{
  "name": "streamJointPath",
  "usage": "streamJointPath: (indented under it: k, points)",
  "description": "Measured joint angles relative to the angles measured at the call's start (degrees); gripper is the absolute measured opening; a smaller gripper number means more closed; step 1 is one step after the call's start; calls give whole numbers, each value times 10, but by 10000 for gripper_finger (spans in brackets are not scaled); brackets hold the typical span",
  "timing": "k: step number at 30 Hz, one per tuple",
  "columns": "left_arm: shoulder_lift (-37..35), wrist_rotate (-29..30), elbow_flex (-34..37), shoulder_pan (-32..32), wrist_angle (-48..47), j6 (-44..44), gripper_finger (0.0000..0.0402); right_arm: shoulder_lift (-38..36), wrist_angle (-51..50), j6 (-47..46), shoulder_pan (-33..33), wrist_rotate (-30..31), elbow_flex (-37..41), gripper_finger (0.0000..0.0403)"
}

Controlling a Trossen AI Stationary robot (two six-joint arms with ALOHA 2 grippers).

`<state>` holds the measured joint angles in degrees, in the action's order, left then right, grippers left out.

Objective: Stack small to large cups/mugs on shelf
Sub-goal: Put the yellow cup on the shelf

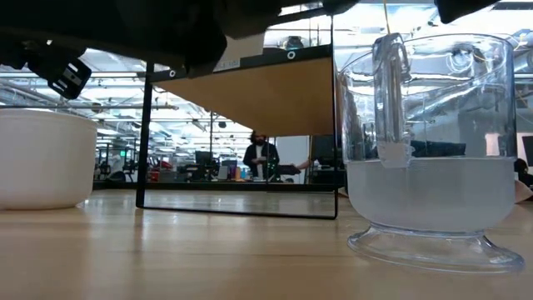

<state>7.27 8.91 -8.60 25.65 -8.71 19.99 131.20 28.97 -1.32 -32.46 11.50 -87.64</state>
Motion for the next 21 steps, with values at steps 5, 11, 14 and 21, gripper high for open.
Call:
streamJointPath:
  k: [5, 11, 14, 21]
  points:
    - [0, 0, 0, 0, 0, 0, 134, 0, -1, -18, 10, -17, 0, 226]
    - [0, 0, 0, 0, 0, -1, 134, 0, -7, -25, 14, -28, 0, 226]
    - [0, 0, 0, 0, 0, -3, 134, 0, -11, -29, 13, -28, 0, 226]
    - [0, 0, 0, 0, 0, -3, 134, 11, 9, -55, 14, -29, 0, 226]
